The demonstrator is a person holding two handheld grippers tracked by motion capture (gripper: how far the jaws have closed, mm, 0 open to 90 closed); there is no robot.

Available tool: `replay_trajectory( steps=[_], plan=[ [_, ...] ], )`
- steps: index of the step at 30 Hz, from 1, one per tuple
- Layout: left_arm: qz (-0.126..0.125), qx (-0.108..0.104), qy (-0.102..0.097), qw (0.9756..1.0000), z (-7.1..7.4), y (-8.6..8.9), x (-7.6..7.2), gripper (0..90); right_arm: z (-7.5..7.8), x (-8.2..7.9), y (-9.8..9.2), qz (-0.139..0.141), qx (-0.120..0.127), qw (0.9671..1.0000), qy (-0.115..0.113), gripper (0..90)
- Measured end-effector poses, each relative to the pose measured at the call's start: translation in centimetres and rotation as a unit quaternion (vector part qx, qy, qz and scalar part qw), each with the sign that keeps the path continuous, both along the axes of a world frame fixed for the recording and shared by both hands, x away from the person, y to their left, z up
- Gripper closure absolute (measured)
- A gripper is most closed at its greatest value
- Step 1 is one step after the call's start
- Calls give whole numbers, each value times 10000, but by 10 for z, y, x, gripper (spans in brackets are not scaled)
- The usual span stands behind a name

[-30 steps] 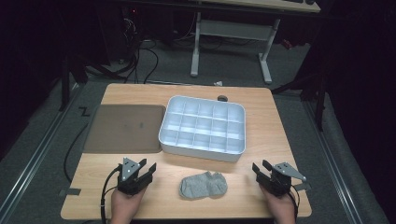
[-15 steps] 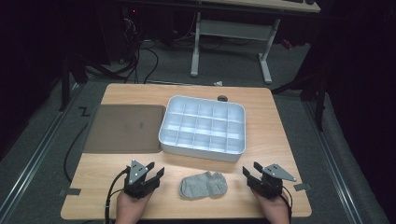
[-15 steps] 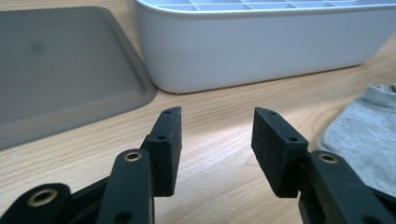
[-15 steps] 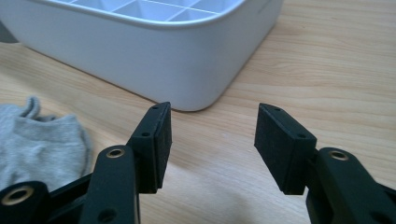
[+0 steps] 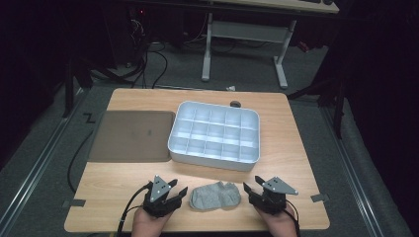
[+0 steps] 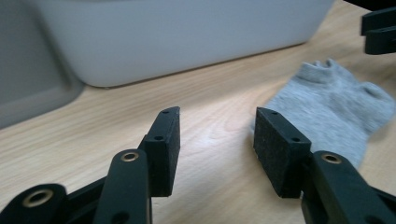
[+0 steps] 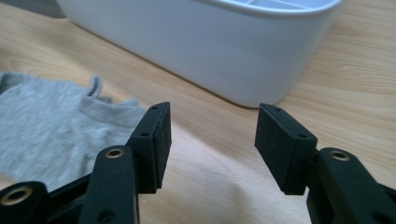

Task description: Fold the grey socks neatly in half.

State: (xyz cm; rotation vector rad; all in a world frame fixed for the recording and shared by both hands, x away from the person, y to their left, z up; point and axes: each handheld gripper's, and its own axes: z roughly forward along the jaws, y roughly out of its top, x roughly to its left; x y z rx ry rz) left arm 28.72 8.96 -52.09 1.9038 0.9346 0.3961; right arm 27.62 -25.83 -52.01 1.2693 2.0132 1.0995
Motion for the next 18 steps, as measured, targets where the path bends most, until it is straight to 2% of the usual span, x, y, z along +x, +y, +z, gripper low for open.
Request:
replay_trajectory(
  steps=[1, 4, 5, 7, 8, 9, 11, 12, 14, 17, 18],
  plan=[
    [0, 0, 0, 10000, 0, 0, 0, 516, 0, 0, 0, 0, 0, 10000, 0, 465],
    [-150, 3, 33, 9999, 0, -10, -4, 512, -1, -1, 10, 149, 66, 9997, 206, 468],
    [-276, 52, 20, 9996, -1, -18, -8, 511, -1, -1, 12, 187, 89, 9995, 254, 470],
    [-331, 128, -9, 9994, -2, -22, -9, 512, -2, -1, 13, 213, 118, 9992, 313, 473],
    [-414, 287, -40, 9987, -4, -29, -12, 512, -2, -1, 17, 272, 144, 9988, 390, 474],
    [-414, 287, -40, 9987, -4, -29, -12, 512, -2, -1, 17, 272, 144, 9988, 390, 474],
    [-475, 458, -30, 9978, -7, -36, -14, 514, -4, -2, 23, 401, 214, 9975, 532, 475],
    [-475, 458, -30, 9978, -7, -36, -14, 514, -4, -2, 23, 401, 214, 9975, 532, 475],
    [-443, 712, -3, 9965, -9, -38, -14, 515, -7, -2, 31, 483, 120, 9972, 564, 477],
    [-408, 934, 46, 9948, -11, -39, -13, 518, -9, -2, 36, 586, 125, 9956, 726, 485],
    [-408, 934, 46, 9948, -11, -39, -13, 519, -9, -2, 36, 586, 125, 9956, 726, 485]
  ],
)
